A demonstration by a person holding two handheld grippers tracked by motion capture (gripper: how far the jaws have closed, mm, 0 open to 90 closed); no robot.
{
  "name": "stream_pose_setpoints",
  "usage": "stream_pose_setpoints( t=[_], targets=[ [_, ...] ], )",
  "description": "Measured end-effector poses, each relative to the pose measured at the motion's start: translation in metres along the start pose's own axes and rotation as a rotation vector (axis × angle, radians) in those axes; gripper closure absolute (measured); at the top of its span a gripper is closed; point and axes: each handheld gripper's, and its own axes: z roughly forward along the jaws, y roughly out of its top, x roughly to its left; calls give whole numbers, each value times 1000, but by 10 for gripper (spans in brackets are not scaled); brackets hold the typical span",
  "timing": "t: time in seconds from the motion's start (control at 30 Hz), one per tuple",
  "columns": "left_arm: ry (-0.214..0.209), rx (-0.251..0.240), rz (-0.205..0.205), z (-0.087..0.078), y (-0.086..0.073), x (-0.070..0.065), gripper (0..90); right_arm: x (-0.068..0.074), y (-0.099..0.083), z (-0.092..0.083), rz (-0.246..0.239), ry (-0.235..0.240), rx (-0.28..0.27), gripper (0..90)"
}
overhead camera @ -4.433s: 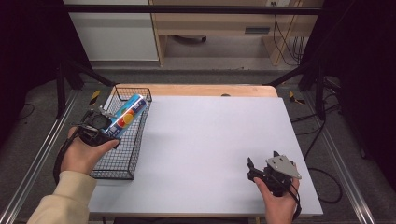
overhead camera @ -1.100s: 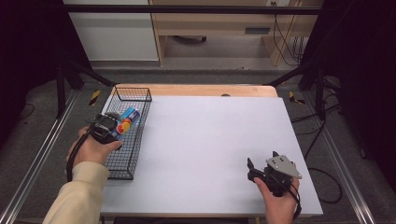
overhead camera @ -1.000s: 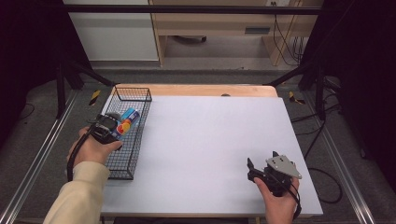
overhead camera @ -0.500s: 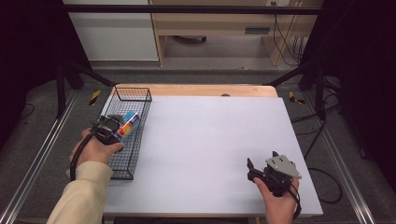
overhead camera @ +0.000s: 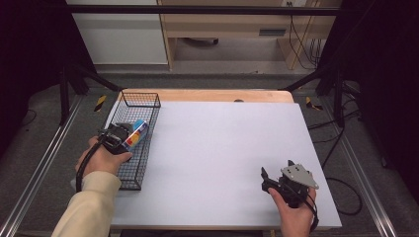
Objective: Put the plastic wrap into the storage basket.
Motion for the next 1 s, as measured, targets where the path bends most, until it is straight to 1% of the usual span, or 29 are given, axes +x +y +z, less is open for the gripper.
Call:
stream_pose_setpoints(
  t=[0.07, 0.17, 0.2, 0.23, 0.4, 0.43, 0.53, 0.63, 0.87, 0.93, 1.0],
  targets=[
    [9, 3, 6, 0, 0, -1, 319, 0, 0, 0, 1, -1, -1, 130],
    [6, 10, 6, 1, 1, -3, 318, 0, 0, 0, 0, 0, -1, 130],
    [11, 13, 14, 0, 1, -3, 319, 0, 0, 0, 0, 0, 0, 130],
    [13, 10, 14, 1, 1, -3, 319, 0, 0, 0, 1, 0, -1, 130],
    [13, 16, 15, 1, 2, -4, 318, 0, 0, 0, -1, 3, 2, 130],
    [11, 24, 21, 1, 2, -4, 318, 0, 0, 1, 0, 4, 3, 130],
    [30, 31, 40, 2, 3, -7, 318, 0, 0, 0, 0, 2, 1, 130],
    [34, 41, 49, 3, 4, -7, 318, 0, 0, 0, 0, 1, 1, 130],
    [37, 45, 47, 3, 5, -8, 318, 0, 0, 1, -2, 5, 2, 130],
    [50, 44, 57, 4, 6, -9, 317, 0, 0, 1, 0, 5, 1, 130],
    [56, 43, 57, 4, 6, -10, 316, 0, 0, 1, 1, 4, 3, 129]
  ],
)
